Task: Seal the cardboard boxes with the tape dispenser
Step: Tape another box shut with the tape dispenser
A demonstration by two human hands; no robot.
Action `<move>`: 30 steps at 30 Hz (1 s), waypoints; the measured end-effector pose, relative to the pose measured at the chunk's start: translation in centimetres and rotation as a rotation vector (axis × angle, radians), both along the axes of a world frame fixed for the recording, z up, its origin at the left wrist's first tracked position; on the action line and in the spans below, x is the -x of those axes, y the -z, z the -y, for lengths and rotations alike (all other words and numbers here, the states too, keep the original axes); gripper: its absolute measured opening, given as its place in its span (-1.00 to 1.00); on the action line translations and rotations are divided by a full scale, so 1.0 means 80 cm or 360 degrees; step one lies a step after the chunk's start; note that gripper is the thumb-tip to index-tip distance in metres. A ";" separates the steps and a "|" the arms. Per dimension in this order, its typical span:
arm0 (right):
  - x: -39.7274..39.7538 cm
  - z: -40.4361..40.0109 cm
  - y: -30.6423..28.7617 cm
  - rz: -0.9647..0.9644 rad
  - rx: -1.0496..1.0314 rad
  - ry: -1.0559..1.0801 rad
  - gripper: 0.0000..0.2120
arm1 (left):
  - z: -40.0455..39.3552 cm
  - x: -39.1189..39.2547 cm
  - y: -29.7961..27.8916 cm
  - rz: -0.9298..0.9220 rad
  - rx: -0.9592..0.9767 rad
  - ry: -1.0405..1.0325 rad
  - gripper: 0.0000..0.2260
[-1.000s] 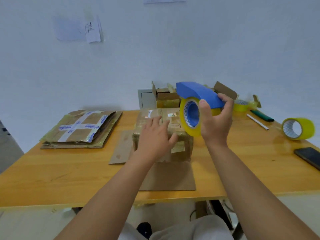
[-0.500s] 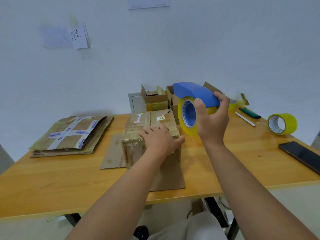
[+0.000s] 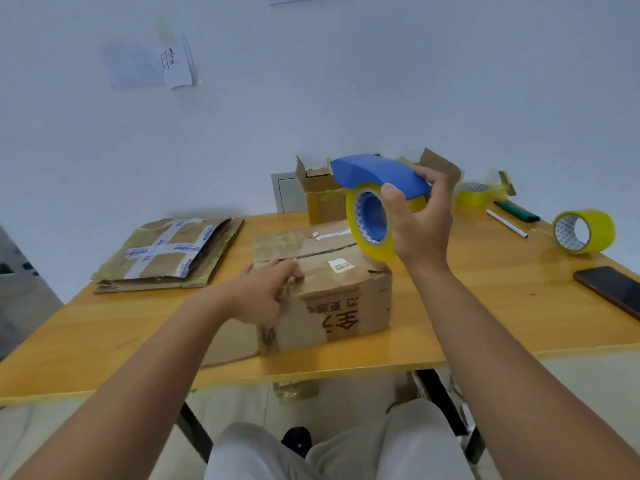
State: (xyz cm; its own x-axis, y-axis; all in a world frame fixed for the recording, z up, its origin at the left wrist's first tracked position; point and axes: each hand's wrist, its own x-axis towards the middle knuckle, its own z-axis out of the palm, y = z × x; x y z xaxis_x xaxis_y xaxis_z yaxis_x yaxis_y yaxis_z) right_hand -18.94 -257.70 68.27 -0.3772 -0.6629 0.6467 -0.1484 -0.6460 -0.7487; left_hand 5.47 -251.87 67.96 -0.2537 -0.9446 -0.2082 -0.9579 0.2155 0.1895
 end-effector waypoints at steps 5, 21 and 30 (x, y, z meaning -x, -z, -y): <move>-0.009 -0.004 0.014 -0.0069 0.0017 -0.0037 -0.54 | 0.002 0.016 0.021 0.0185 0.0559 -0.0058 -0.42; 0.011 -0.006 0.037 -0.0008 -0.0025 0.0168 -0.54 | 0.021 0.134 0.068 0.0047 0.0854 -0.0552 -0.20; 0.081 -0.014 0.142 -0.0139 -0.0408 0.0475 -0.38 | 0.006 0.027 0.036 -0.0108 0.0446 -0.0090 -0.60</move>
